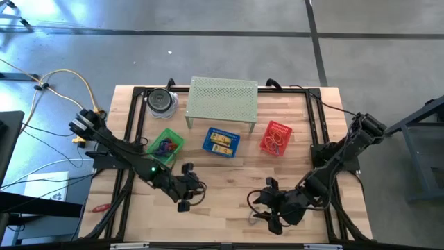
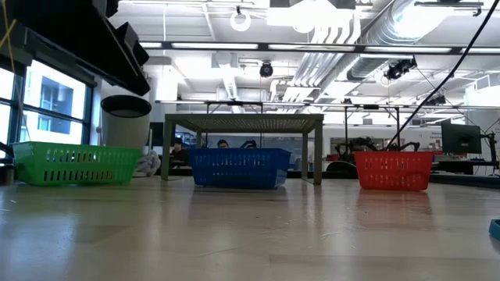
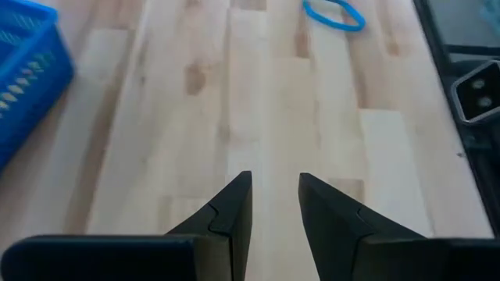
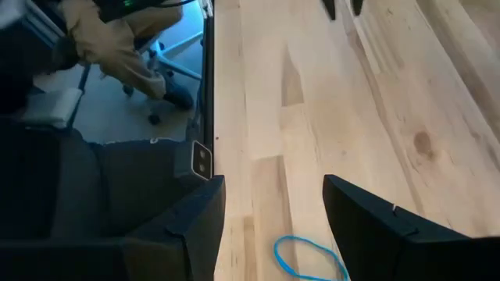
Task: Pick & Place Office Desk Supplies
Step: Put the blue rubber band into the red bin, then put the orange bin on the shelf
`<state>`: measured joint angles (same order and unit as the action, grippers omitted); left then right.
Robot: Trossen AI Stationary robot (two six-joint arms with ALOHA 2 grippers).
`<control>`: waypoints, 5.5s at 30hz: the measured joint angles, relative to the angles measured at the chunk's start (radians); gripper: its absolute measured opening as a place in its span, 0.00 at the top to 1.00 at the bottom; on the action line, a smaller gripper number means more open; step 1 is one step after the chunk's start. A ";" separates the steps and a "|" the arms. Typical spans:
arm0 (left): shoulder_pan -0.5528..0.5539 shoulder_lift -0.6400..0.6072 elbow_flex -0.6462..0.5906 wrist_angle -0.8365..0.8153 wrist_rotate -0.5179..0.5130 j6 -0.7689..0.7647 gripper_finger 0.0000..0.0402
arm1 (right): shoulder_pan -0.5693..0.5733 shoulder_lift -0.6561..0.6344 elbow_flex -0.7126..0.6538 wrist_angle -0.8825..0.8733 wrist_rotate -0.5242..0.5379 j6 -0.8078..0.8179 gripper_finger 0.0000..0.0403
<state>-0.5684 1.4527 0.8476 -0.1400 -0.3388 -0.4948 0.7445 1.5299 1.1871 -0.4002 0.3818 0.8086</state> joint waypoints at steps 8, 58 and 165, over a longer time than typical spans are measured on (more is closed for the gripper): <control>-0.013 0.033 0.000 0.041 0.002 -0.006 0.74 | 0.003 0.005 -0.071 0.050 -0.025 -0.004 0.49; -0.013 0.036 0.000 0.051 0.002 -0.006 0.74 | -0.053 0.392 -0.147 0.039 -0.110 -0.235 0.99; -0.050 0.103 -0.001 0.058 0.025 -0.126 0.74 | -0.650 0.196 0.027 -0.801 -0.083 0.050 0.55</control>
<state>-0.6186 1.5555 0.8471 -0.0816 -0.3134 -0.6212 0.0943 1.7257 1.2145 -1.2012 0.2991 0.8586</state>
